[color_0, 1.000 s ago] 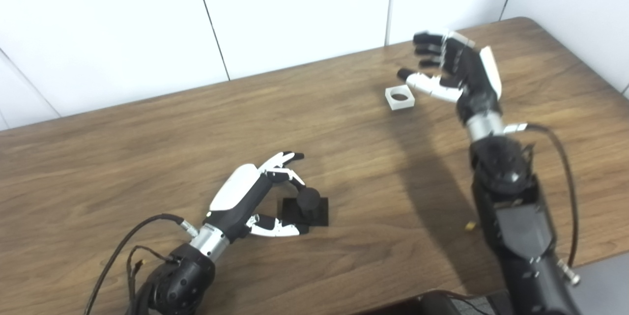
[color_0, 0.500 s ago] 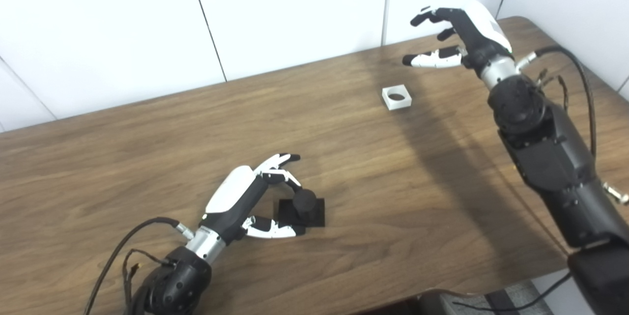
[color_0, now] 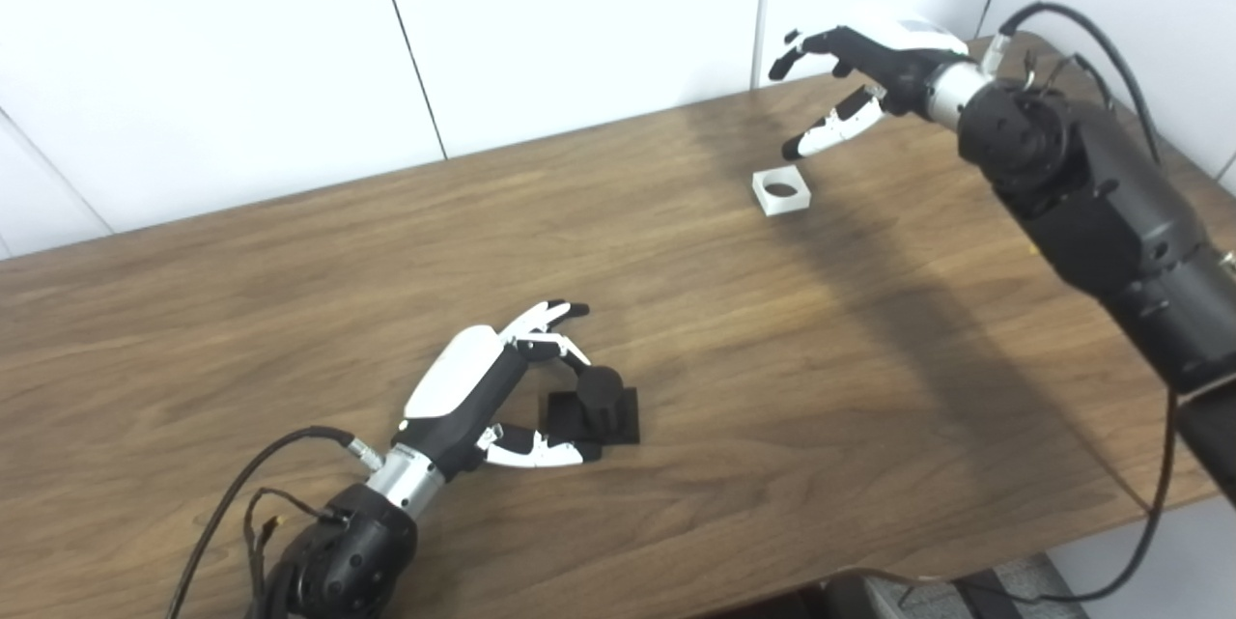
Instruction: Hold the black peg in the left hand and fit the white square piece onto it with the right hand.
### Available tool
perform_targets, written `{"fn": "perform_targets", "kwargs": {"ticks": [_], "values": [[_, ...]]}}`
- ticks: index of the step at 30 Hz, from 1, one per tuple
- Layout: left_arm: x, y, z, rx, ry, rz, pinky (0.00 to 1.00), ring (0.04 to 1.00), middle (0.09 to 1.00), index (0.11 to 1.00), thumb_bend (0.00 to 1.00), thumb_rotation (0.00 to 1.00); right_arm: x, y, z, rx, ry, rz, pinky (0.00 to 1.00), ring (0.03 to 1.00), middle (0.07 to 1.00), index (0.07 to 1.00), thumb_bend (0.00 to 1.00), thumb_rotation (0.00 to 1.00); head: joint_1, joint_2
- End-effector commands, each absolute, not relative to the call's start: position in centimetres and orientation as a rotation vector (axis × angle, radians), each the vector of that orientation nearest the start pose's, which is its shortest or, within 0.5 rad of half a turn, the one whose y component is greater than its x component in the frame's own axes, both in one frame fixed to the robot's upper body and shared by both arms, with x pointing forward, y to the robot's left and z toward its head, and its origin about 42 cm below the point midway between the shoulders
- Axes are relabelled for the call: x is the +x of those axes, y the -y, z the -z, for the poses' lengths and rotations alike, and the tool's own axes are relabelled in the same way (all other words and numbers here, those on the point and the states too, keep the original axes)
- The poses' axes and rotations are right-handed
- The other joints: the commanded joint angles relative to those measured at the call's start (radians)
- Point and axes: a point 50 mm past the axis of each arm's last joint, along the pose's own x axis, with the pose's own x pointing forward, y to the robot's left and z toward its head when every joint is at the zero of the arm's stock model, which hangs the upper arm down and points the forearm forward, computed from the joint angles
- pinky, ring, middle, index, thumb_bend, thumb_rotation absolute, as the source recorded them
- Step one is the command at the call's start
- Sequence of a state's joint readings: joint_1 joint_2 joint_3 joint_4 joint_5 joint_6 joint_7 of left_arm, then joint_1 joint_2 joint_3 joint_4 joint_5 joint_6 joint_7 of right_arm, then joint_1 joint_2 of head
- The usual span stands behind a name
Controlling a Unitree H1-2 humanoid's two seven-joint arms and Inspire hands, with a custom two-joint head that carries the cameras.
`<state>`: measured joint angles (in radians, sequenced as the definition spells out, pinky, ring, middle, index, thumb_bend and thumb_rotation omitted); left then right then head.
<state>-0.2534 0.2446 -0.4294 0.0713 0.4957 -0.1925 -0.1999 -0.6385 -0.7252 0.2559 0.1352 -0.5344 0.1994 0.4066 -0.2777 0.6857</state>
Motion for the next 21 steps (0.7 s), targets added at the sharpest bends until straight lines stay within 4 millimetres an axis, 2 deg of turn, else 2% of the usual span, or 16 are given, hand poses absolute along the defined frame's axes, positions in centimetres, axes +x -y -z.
{"fn": "perform_targets", "kwargs": {"ticks": [1,7,11,21], "values": [[33.0,-15.8,-11.5,0.875,0.244,0.688,0.87,0.961,0.924,0.496,0.52,0.08,45.2,35.2,-34.4,-1.389,0.079,-0.223,0.80,0.941,0.934,0.770,0.84,0.33,0.002,0.001],[33.0,-15.8,-11.5,0.872,0.247,0.691,0.88,0.964,0.926,0.496,0.52,0.08,46.2,35.3,-33.8,-1.483,0.007,-0.270,0.83,0.941,0.924,0.792,0.86,0.36,0.001,0.002],[32.9,-15.8,-11.6,0.874,0.246,0.692,0.87,0.964,0.928,0.496,0.52,0.08,46.9,35.4,-33.2,-1.500,-0.032,-0.285,0.84,0.938,0.921,0.790,0.85,0.33,0.005,0.002],[32.8,-15.7,-11.7,0.864,0.250,0.685,0.86,0.961,0.925,0.496,0.52,0.09,47.4,35.1,-32.0,-1.501,-0.128,-0.335,0.97,0.990,0.959,0.821,0.87,0.35,0.016,0.010]]}}
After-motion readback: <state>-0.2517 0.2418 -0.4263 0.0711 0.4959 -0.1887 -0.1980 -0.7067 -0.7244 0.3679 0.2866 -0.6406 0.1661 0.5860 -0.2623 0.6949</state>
